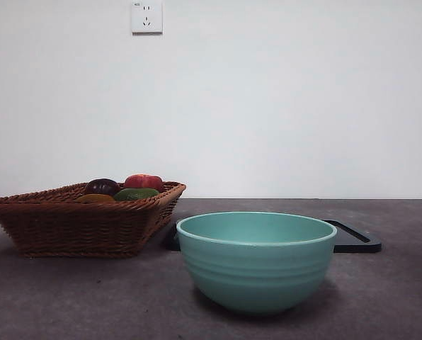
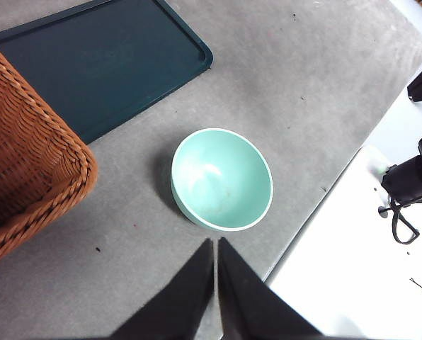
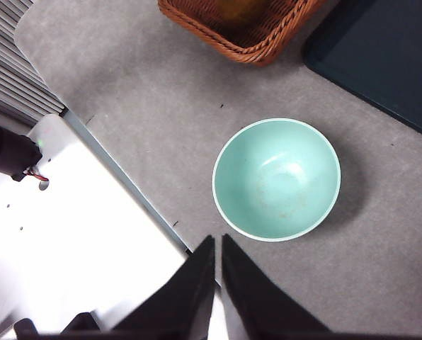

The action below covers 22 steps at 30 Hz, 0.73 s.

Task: Pick up the wifruite, put it on the bowl, pick up the plate, put it on desk

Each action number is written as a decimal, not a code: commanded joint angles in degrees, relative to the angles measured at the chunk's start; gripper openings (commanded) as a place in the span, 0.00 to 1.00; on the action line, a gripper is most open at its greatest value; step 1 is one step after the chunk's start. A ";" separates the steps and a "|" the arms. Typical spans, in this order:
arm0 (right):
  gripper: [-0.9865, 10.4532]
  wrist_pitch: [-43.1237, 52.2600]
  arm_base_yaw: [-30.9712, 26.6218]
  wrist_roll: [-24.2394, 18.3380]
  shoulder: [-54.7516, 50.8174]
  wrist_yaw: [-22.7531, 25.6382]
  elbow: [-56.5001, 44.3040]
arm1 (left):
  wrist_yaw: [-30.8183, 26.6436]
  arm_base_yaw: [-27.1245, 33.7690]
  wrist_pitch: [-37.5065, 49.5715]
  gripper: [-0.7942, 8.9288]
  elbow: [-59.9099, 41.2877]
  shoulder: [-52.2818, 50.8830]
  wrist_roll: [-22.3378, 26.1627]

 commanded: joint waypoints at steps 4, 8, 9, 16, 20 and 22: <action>0.09 0.57 0.57 -0.68 0.44 0.02 0.70 | 0.31 -0.26 0.63 0.09 0.74 0.37 0.72; 0.09 0.57 0.57 -0.68 0.44 0.02 0.70 | 0.31 -0.26 0.76 0.09 0.74 0.37 0.72; 0.09 0.57 0.57 -0.70 0.44 0.02 0.70 | 0.31 -0.24 0.81 0.09 0.74 0.37 0.72; 0.09 0.57 0.57 -0.70 0.44 0.02 0.70 | 0.31 -0.26 0.87 0.09 0.74 0.35 0.72; 0.09 0.57 0.57 -0.68 0.46 0.02 0.70 | -1.86 1.22 2.86 0.09 0.74 -1.66 2.45; 0.09 0.55 0.57 -0.68 0.44 0.02 0.70 | -3.98 3.54 6.93 0.09 0.74 -3.80 2.45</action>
